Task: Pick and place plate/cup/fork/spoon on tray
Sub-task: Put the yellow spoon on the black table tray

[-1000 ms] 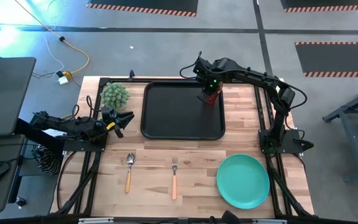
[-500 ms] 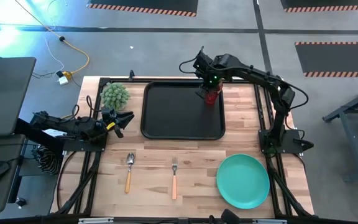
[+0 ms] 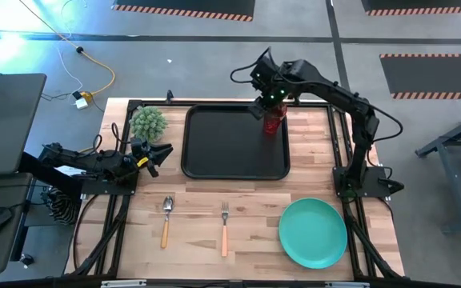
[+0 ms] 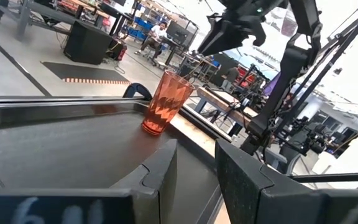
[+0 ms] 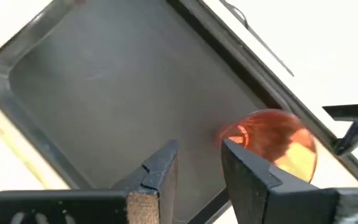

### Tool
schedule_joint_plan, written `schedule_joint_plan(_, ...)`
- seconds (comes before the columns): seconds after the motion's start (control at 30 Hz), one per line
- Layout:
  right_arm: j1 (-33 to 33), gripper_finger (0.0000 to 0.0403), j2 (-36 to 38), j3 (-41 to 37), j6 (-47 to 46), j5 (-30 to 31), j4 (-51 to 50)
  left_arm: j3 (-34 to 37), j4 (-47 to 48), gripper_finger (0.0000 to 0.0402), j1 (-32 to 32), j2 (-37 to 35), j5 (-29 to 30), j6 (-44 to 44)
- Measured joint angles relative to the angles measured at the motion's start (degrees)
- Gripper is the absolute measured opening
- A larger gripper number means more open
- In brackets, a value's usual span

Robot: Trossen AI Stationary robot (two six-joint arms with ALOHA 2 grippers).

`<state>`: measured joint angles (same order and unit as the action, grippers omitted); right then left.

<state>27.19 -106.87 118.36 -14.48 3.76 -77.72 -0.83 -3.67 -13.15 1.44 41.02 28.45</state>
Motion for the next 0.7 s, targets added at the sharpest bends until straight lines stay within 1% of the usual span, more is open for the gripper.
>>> schedule_joint_plan(0.07, -1.34, 0.0115, 0.00, 0.65, -0.67, -0.01, -0.30, 0.00, -0.09, 0.0099, -0.02, -0.01, -0.49, 0.04)
schedule_joint_plan(0.2, -4.38, 0.0115, 0.00, 0.92, -1.02, -0.08, -0.50, -0.25, -0.90, 0.0099, -0.02, 0.00, -3.33, 0.26)
schedule_joint_plan(0.37, -7.44, 0.0115, 0.00, 0.92, -3.81, -0.27, -0.48, -3.20, -0.45, 0.0099, -0.02, 0.01, -6.61, 0.24)
schedule_joint_plan(0.47, -8.78, 0.0115, 0.00, 0.92, -5.05, 0.23, -0.47, -6.20, 0.20, 0.0099, -0.02, 0.09, -8.16, -1.63)
schedule_joint_plan(0.57, -9.72, 0.0115, 0.00, 0.92, -5.20, 0.25, -0.27, -10.32, 3.07, 0.0099, -0.02, 1.00, -9.13, -3.42)
schedule_joint_plan(0.7, -10.33, 0.0115, 0.00, 0.92, -6.38, 0.25, 1.17, -17.21, 7.23, 0.0099, -0.02, 4.07, -9.40, -5.60)
